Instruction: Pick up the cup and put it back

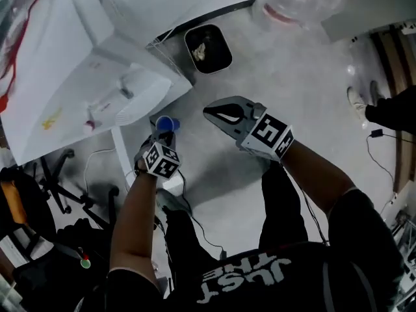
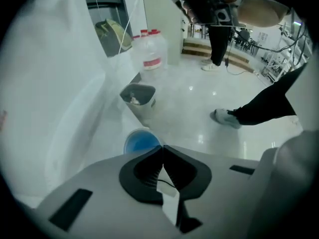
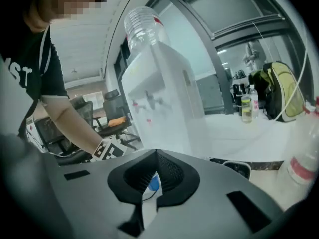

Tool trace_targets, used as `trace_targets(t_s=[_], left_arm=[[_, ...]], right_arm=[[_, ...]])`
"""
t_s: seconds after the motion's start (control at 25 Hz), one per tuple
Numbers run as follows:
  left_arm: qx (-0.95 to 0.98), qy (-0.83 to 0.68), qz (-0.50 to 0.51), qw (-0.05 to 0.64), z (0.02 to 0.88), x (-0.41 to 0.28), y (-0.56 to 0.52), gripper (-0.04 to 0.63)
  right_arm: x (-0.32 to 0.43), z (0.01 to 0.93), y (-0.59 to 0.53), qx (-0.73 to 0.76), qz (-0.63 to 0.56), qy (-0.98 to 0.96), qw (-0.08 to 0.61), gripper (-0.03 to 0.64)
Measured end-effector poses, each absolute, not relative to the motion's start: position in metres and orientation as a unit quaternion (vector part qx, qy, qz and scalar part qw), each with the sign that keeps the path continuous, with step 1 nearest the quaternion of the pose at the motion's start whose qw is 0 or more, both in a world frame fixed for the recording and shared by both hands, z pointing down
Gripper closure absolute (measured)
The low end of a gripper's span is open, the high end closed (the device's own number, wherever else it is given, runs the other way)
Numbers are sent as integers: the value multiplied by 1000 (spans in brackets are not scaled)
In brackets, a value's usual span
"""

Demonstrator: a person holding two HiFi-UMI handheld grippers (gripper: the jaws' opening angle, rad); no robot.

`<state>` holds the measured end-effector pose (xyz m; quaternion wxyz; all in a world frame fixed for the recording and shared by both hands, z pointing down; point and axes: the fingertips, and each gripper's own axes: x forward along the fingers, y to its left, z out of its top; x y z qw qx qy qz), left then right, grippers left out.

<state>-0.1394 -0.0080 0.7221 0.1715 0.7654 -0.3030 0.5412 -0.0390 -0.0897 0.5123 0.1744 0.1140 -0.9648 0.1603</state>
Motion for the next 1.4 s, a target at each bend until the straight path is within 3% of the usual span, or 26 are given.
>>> trace_targets(t_s=[0.24,0.52,1.28,1.4], left_arm=[[718,-346,579,171,864,-174,-64,580],[678,-378,614,143,942,-216,-139,580],[657,-405,627,109,977,-235,-191,575],[657,-412,622,111,972,-233,-191,474]], right_arm=[[-31,648,-90,97,179,-960,192,584],[-24,724,-87,76,191,-957,207,583],[-17,748,-87,84,225,-951,194,583],[-15,747,-84,84,227,-951,194,583]])
